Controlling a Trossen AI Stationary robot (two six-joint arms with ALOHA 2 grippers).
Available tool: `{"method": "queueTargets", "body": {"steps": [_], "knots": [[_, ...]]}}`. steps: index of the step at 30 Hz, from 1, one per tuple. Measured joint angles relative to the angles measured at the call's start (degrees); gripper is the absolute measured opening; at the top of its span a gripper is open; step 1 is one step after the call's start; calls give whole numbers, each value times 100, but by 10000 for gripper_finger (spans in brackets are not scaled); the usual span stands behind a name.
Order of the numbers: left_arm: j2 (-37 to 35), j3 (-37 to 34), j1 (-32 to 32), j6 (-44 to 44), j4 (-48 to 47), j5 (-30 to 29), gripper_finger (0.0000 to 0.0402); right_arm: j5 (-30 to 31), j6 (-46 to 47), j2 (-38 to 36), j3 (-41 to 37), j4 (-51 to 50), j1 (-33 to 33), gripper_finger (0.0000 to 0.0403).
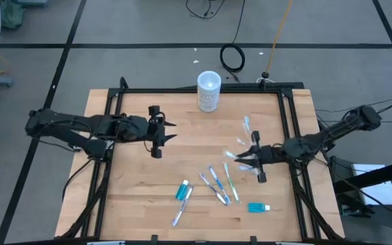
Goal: Pick & Place toothbrushing station
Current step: Put the left green toothbrush into the transparent organizer
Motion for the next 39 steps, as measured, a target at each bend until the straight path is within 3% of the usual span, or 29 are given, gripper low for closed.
{"method": "queueTargets", "body": {"steps": [5, 10, 14, 18, 23, 32, 37, 39], "knots": [[219, -10, -8, -36, 15, 27, 170, 843, 35, -151, -917, 1358, 620, 22], [412, -9, -7, -157, 126, 15, 170, 1703, -354, -180, -2119, 3354, 1065, 21], [592, -10, -4, -208, 437, 4, 170, 1860, -110, -165, -2944, 4536, 1270, 21], [775, -7, -2, -157, 846, -2, 170, 1769, -339, -38, -2752, 3710, 1471, 21], [919, 1, 103, 65, 1433, -13, 170, 1820, -714, 97, -2537, 3854, 1617, 21], [990, -7, 308, 48, 1363, 1, 170, 1860, -141, 198, -2516, 3303, 1799, 21], [988, -4, 332, 26, 1360, 2, 170, 2599, 12, 428, -2514, 3063, 1775, 21], [988, -4, 332, 26, 1383, 2, 170, 2573, 180, 539, -2514, 3091, 1775, 21]]}}
